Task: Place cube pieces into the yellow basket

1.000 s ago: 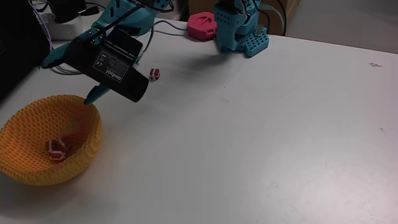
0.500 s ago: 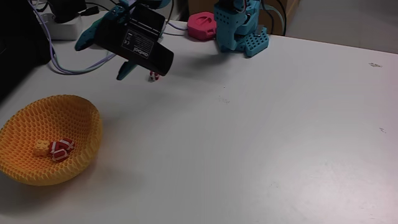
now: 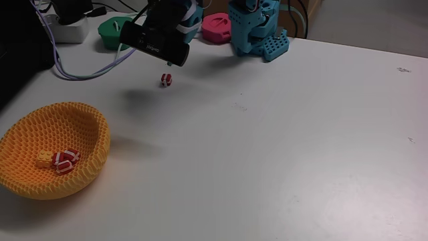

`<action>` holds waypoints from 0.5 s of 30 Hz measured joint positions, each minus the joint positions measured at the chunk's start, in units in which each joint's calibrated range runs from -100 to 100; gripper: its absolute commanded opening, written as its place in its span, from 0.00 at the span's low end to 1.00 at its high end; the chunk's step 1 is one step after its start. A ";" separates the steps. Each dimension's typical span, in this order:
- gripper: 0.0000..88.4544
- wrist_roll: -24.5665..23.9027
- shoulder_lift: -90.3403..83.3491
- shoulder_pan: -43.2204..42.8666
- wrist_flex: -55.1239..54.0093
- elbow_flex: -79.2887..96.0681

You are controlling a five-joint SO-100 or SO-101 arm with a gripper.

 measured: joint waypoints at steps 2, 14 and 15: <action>0.40 -1.51 0.00 -0.48 2.22 0.00; 0.36 -1.56 10.33 -0.97 -3.22 0.59; 0.36 -0.63 12.30 -0.97 -5.10 0.59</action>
